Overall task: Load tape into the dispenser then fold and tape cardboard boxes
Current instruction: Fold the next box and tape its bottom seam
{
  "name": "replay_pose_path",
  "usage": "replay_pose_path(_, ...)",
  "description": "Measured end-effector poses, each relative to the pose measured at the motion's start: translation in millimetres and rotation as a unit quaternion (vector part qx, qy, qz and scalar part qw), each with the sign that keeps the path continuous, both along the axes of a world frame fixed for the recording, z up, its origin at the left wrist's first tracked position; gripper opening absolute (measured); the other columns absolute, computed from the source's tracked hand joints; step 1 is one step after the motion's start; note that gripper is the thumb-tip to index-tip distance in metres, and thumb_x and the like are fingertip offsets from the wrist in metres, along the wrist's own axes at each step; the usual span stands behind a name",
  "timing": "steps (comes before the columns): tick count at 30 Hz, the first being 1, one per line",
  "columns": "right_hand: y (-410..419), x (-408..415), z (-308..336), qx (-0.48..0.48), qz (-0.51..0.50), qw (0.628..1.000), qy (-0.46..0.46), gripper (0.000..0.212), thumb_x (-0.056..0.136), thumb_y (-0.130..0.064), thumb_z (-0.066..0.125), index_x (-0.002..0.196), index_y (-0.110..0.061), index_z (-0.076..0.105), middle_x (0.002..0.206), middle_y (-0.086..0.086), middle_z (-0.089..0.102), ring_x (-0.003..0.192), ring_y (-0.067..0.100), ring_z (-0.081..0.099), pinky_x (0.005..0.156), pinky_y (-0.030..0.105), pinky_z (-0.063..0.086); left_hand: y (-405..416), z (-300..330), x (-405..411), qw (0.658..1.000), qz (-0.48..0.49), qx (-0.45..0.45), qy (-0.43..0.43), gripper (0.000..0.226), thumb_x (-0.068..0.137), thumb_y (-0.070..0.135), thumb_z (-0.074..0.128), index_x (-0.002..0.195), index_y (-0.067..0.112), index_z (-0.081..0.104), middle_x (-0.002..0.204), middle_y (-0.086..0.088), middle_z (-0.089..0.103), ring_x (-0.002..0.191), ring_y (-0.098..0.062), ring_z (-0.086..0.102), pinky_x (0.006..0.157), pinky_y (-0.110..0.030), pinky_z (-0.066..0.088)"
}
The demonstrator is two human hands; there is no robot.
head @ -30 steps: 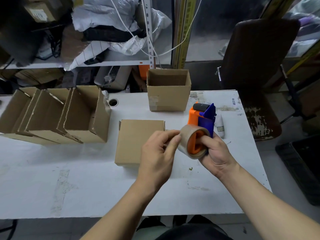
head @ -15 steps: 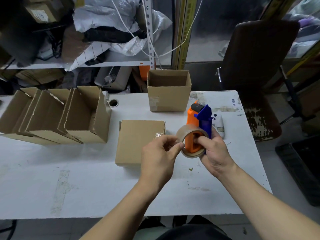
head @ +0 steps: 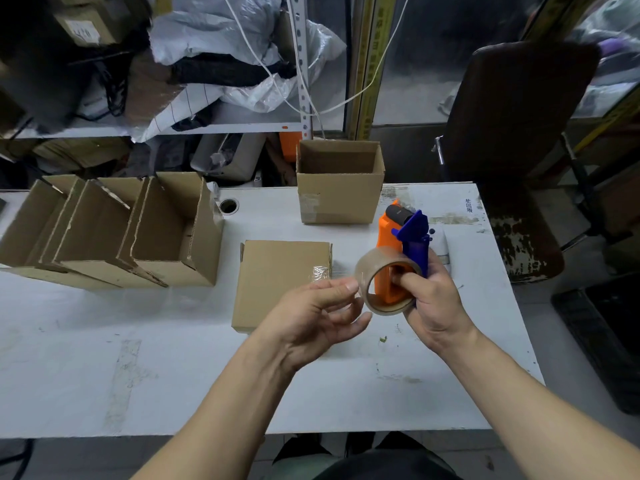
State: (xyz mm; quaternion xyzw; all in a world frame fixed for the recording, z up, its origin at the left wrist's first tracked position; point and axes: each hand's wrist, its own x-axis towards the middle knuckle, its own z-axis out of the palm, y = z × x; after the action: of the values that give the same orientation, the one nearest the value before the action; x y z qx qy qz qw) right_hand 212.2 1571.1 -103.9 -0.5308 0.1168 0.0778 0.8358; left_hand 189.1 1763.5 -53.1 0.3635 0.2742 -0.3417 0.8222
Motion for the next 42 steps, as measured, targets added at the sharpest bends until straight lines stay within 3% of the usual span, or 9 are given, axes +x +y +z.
replay_pose_path(5,-6.7,0.5,3.4,-0.116,0.028,0.99,-0.07,0.073,0.084,0.018,0.054,0.133,-0.036,0.065,0.12,0.004,0.068,0.11,0.021,0.061,0.09,0.033,0.049,8.7,-5.7,2.8,0.997,-0.045,0.062,0.003,0.006,0.085,0.002,0.078,0.088,0.005,0.073,0.085,-0.013,0.063,0.082,-0.029,0.069,0.084,-0.045,0.061)
replay_pose_path(8,-15.6,-1.9,8.3,-0.251,0.094,0.954,-0.135,0.097,0.082,0.027,0.057,0.147,-0.044,0.05,0.132,-0.002,0.063,0.122,0.015,0.061,0.097,0.026,0.054,17.0,-4.2,6.5,0.988,-0.06,0.14,-0.031,0.002,0.093,0.002,0.072,0.093,0.004,0.071,0.1,-0.018,0.07,0.091,-0.032,0.073,0.087,-0.045,0.06)
replay_pose_path(11,-21.0,-7.6,6.1,-0.349,0.127,0.91,-0.182,0.104,0.081,0.024,0.069,0.14,-0.06,0.05,0.122,-0.022,0.055,0.116,0.005,0.056,0.095,0.016,0.05,25.7,4.5,11.0,0.975,-0.077,0.191,-0.085,0.004,0.098,0.003,0.065,0.095,0.002,0.063,0.113,-0.024,0.076,0.101,-0.032,0.075,0.092,-0.045,0.061)
replay_pose_path(19,-26.6,-12.6,-8.8,-0.434,0.126,0.853,-0.262,0.101,0.08,0.016,0.078,0.153,-0.045,0.044,0.113,-0.008,0.05,0.106,0.013,0.055,0.091,0.018,0.049,10.3,15.6,8.8,0.915,-0.041,0.33,-0.23,0.004,0.103,-0.002,0.053,0.099,0.0,0.053,0.088,-0.013,0.08,0.087,-0.03,0.079,0.088,-0.048,0.064)
replay_pose_path(22,-34.1,-12.4,-16.0,-0.486,0.124,0.792,-0.348,0.09,0.08,0.004,0.085,0.155,-0.027,0.046,0.109,0.002,0.049,0.101,0.017,0.053,0.091,0.034,0.055,16.9,20.3,11.2,0.897,-0.018,0.359,-0.257,0.004,0.101,-0.002,0.056,0.098,0.0,0.055,0.088,-0.013,0.08,0.085,-0.031,0.079,0.087,-0.051,0.063)
replay_pose_path(24,-44.9,-13.0,-21.8,-0.54,0.118,0.753,-0.358,0.099,0.079,0.009,0.084,0.158,-0.033,0.04,0.11,0.003,0.048,0.1,0.018,0.05,0.087,0.035,0.055,23.6,23.2,13.4,0.895,-0.001,0.359,-0.265,0.002,0.099,-0.004,0.057,0.098,-0.003,0.056,0.087,-0.015,0.08,0.086,-0.033,0.079,0.087,-0.051,0.064)
replay_pose_path(31,-47.6,-21.6,-26.7,-0.599,0.113,0.703,-0.367,0.096,0.082,0.008,0.078,0.159,-0.033,0.037,0.11,0.006,0.048,0.097,0.025,0.051,0.079,0.042,0.055,28.8,13.7,8.9,0.929,0.042,0.298,-0.214,0.01,0.098,-0.002,0.062,0.097,0.003,0.053,0.09,-0.02,0.077,0.089,-0.037,0.079,0.086,-0.052,0.063)
replay_pose_path(36,-39.2,-30.1,-29.9,-0.634,0.132,0.665,-0.372,0.098,0.078,0.011,0.076,0.158,-0.032,0.039,0.107,0.007,0.051,0.094,0.026,0.049,0.081,0.036,0.048,29.2,-19.0,1.5,0.948,0.056,0.287,-0.128,0.044,0.086,-0.003,0.081,0.12,0.002,0.054,0.086,-0.011,0.065,0.078,-0.028,0.076,0.082,-0.043,0.065)
replay_pose_path(42,-43.7,-34.3,-47.1,-0.66,0.186,0.627,-0.37,0.095,0.077,0.008,0.076,0.156,-0.033,0.045,0.11,0.008,0.052,0.096,0.026,0.048,0.086,0.03,0.04,26.0,-63.8,-13.6,0.928,0.061,0.347,-0.118,0.013,0.089,-0.003,0.078,0.099,-0.004,0.069,0.078,-0.013,0.072,0.072,-0.024,0.074,0.075,-0.036,0.065)
